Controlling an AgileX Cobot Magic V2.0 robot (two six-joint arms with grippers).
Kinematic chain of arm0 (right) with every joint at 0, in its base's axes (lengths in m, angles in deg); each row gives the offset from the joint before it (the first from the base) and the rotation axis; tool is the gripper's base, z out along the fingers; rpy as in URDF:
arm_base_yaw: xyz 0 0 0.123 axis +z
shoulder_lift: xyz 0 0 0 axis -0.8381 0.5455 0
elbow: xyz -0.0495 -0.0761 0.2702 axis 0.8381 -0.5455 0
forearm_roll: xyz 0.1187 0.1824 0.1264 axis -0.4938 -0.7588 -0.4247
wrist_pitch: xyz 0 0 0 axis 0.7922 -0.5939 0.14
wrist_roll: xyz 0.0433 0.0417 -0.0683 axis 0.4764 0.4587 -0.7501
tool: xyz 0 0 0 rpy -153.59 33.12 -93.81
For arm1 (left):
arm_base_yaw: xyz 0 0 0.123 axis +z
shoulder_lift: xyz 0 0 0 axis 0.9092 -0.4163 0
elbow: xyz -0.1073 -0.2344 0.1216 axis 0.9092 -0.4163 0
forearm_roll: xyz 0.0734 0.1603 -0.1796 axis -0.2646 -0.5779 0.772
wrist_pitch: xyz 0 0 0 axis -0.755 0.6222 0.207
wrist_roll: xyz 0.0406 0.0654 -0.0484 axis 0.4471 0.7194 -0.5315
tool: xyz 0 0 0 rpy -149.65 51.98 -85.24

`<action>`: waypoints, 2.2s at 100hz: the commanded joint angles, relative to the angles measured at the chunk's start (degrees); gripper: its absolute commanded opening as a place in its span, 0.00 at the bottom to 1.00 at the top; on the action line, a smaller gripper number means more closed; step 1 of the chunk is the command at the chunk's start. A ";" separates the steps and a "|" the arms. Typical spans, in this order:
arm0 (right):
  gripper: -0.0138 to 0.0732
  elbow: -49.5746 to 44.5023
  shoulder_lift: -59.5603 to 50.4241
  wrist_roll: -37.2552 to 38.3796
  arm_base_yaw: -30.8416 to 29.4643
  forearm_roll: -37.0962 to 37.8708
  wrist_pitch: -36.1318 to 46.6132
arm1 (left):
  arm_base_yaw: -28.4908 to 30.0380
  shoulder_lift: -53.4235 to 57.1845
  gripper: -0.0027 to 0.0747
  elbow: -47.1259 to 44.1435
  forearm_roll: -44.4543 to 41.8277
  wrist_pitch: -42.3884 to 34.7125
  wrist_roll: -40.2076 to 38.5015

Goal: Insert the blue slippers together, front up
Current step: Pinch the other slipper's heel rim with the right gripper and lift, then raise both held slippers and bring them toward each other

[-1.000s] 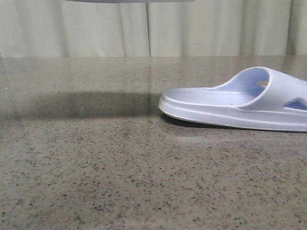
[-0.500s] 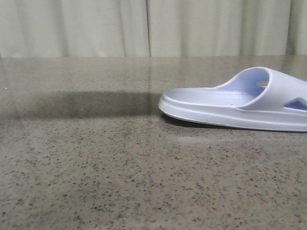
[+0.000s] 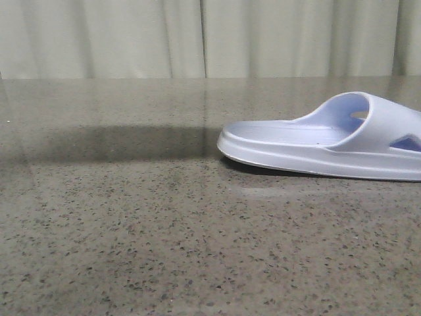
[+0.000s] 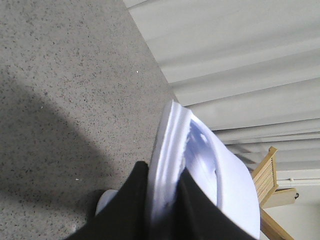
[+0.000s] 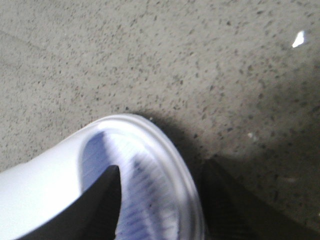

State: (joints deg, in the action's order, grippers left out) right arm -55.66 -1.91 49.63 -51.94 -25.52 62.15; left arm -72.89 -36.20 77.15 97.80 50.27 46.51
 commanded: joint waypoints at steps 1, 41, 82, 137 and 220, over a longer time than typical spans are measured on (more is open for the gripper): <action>0.51 1.27 -0.09 0.00 0.57 -0.27 1.39 | -0.37 0.83 0.07 1.54 3.12 0.24 -0.06; 0.30 1.27 -0.09 0.00 0.57 -0.27 1.64 | -0.37 0.83 0.07 1.54 3.12 0.53 -0.06; 0.04 1.40 -0.41 0.00 0.57 -0.27 9.45 | -0.37 0.83 0.07 1.54 3.12 0.63 -0.06; 0.04 7.30 -12.17 0.00 0.57 -0.27 27.54 | -0.37 0.83 0.07 1.54 3.16 0.63 -0.06; 0.04 13.44 -23.66 -0.26 0.57 -9.36 -5.35 | -0.37 -0.12 0.07 1.54 3.25 3.57 -0.06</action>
State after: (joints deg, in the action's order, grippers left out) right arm -44.38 -24.98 49.66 -51.36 -33.20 54.25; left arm -72.89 -36.20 77.15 97.92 52.29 46.51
